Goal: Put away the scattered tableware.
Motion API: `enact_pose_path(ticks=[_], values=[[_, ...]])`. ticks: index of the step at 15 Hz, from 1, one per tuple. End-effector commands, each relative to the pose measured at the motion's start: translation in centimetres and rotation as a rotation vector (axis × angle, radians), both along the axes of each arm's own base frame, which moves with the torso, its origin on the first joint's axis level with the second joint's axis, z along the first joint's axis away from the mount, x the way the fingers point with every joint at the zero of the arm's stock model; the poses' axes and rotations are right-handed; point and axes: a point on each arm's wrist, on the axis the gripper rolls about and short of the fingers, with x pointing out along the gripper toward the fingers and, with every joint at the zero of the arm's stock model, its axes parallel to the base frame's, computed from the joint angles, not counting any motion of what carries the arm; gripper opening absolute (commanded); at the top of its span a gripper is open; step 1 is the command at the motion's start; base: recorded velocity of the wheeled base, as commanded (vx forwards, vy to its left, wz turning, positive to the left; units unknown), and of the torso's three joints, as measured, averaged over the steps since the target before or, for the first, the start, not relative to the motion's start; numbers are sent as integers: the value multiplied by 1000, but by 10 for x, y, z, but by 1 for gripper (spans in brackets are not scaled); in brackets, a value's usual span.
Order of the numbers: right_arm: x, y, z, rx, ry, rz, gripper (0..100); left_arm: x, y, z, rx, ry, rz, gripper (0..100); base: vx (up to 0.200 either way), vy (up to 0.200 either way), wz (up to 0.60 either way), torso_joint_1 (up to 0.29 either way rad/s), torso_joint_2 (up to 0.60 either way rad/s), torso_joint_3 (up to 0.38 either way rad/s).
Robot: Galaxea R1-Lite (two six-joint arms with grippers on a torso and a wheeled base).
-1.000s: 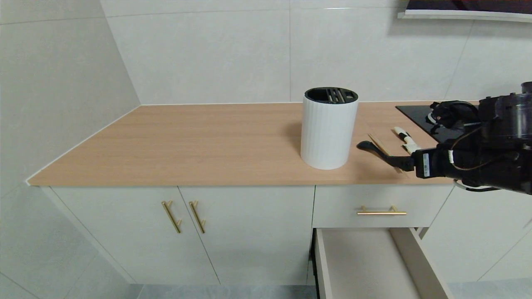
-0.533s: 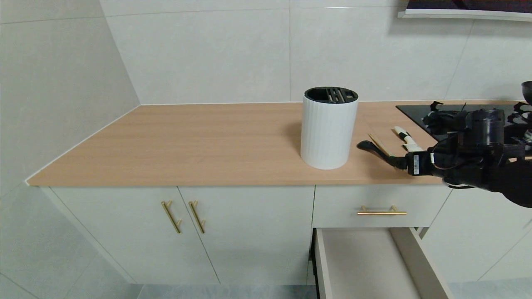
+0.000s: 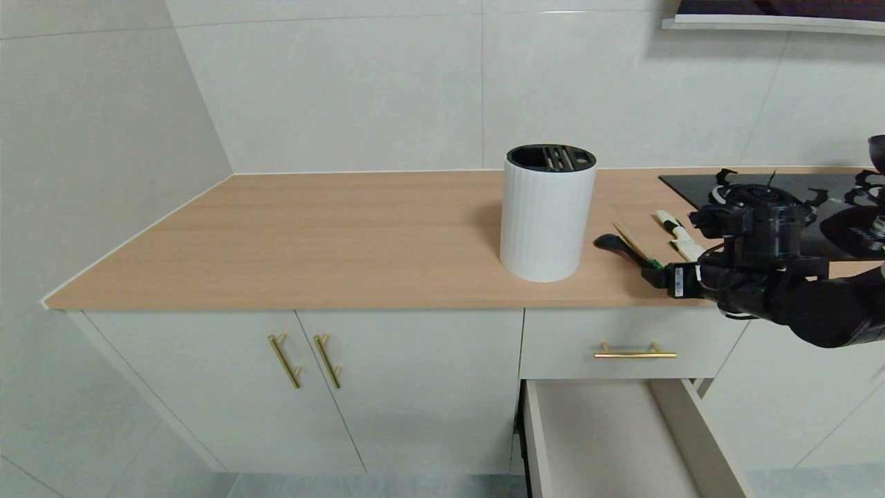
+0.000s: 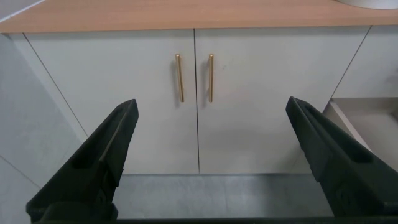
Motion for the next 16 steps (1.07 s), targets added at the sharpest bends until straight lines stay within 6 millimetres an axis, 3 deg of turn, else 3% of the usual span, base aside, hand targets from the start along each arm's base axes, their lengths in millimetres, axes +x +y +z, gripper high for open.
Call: enact_pose_path(ticks=[1, 10, 11, 16], values=[[4, 0, -10, -4, 25, -1, 100, 0, 0, 0, 1, 1, 0, 100, 0, 0, 0, 0, 0, 0], [5, 1, -11, -4, 26, 0, 100, 0, 0, 0, 1, 1, 0, 100, 0, 0, 0, 0, 0, 0], [5, 1, -11, -4, 25, 0, 0, 0, 0, 0, -1, 1, 0, 100, 0, 0, 0, 0, 0, 0], [4, 1, -10, -2, 23, 1, 0, 0, 0, 0, -1, 1, 0, 100, 0, 0, 0, 0, 0, 0]])
